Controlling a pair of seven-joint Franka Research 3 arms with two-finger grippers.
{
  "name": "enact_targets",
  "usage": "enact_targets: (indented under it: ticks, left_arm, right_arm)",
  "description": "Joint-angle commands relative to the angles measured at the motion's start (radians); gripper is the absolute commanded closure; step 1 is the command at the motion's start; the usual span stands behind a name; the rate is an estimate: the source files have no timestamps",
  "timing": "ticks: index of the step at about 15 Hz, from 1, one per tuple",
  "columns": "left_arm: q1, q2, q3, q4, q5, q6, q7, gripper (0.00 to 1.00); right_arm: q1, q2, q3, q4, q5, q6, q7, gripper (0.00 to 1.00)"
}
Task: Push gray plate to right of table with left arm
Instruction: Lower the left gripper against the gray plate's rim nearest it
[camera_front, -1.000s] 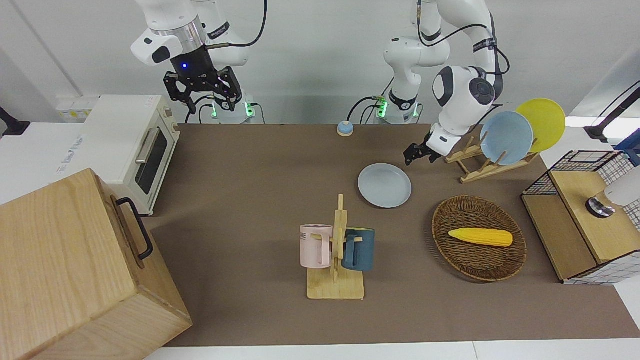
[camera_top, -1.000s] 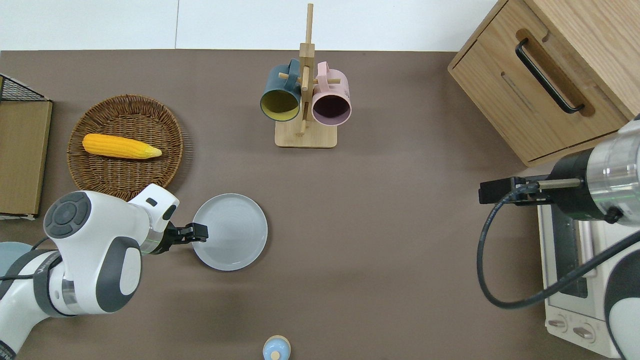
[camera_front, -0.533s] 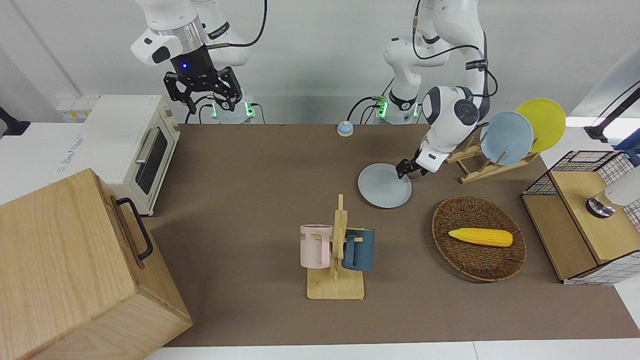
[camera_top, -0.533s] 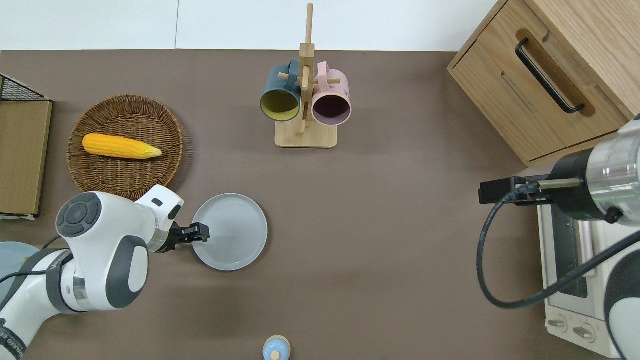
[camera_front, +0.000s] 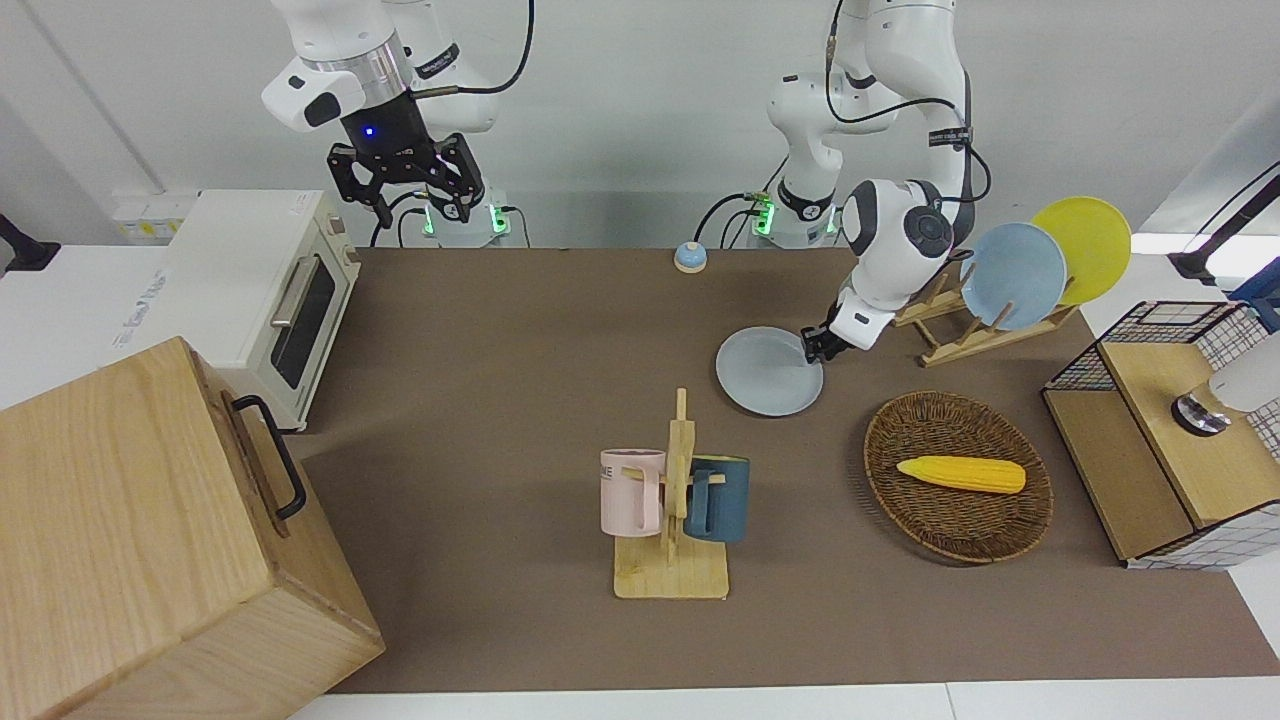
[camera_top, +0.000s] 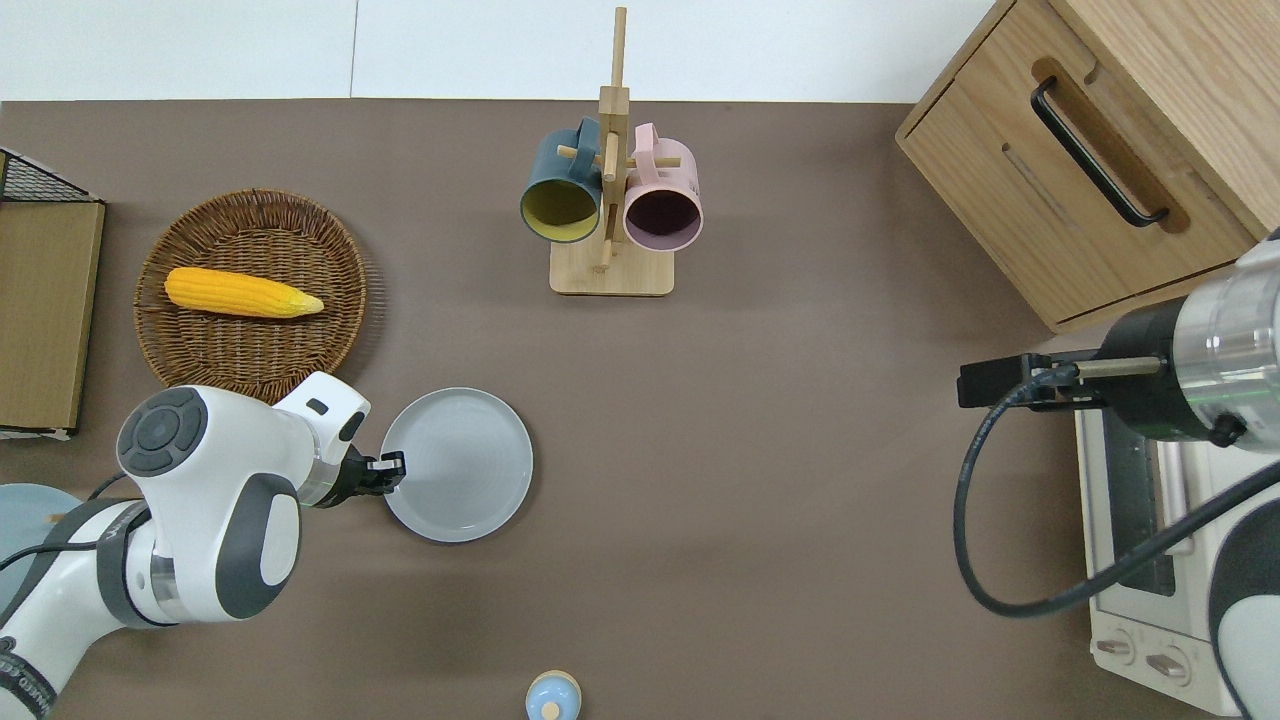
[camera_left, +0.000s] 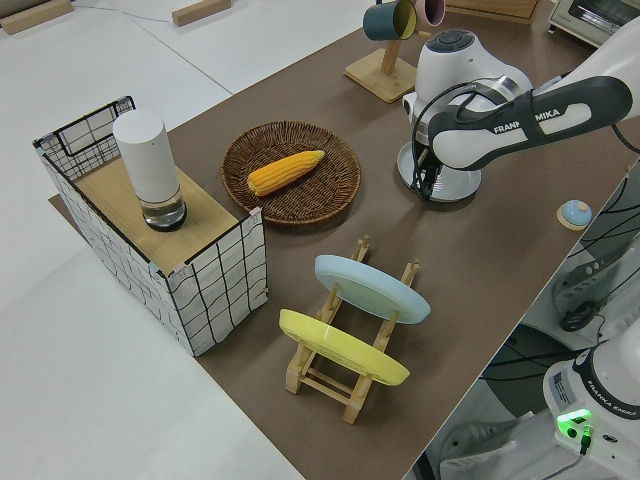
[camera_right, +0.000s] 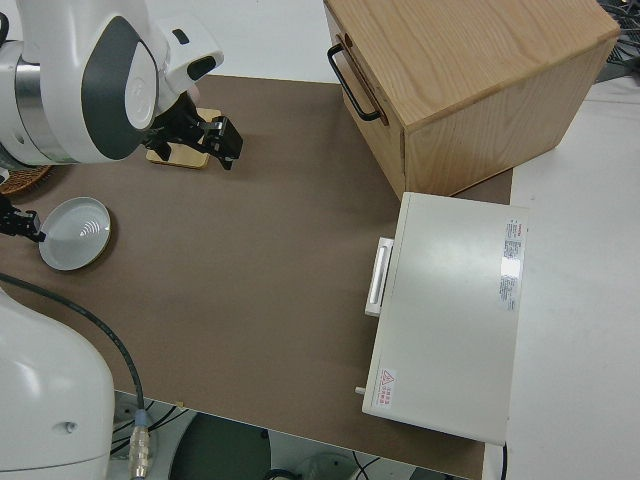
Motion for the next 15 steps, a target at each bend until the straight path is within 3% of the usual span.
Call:
enact_targets:
  ticks: [1,10,15]
  left_arm:
    - [-0.015,-0.009,0.002,-0.021,-0.017,0.028,-0.010,1.00]
    - [-0.015,-0.009,-0.007,-0.021,-0.017,0.027,-0.008,1.00]
    - [-0.015,-0.009,-0.065,-0.021,-0.017,0.027,-0.067,1.00]
  right_arm:
    - [-0.006,0.006,0.004,0.014,0.016,-0.005,0.002,0.005]
    - [-0.006,0.006,0.004,0.014,0.016,-0.005,0.002,0.005]
    - [-0.006,0.006,0.004,0.014,0.016,-0.005,0.002,0.005]
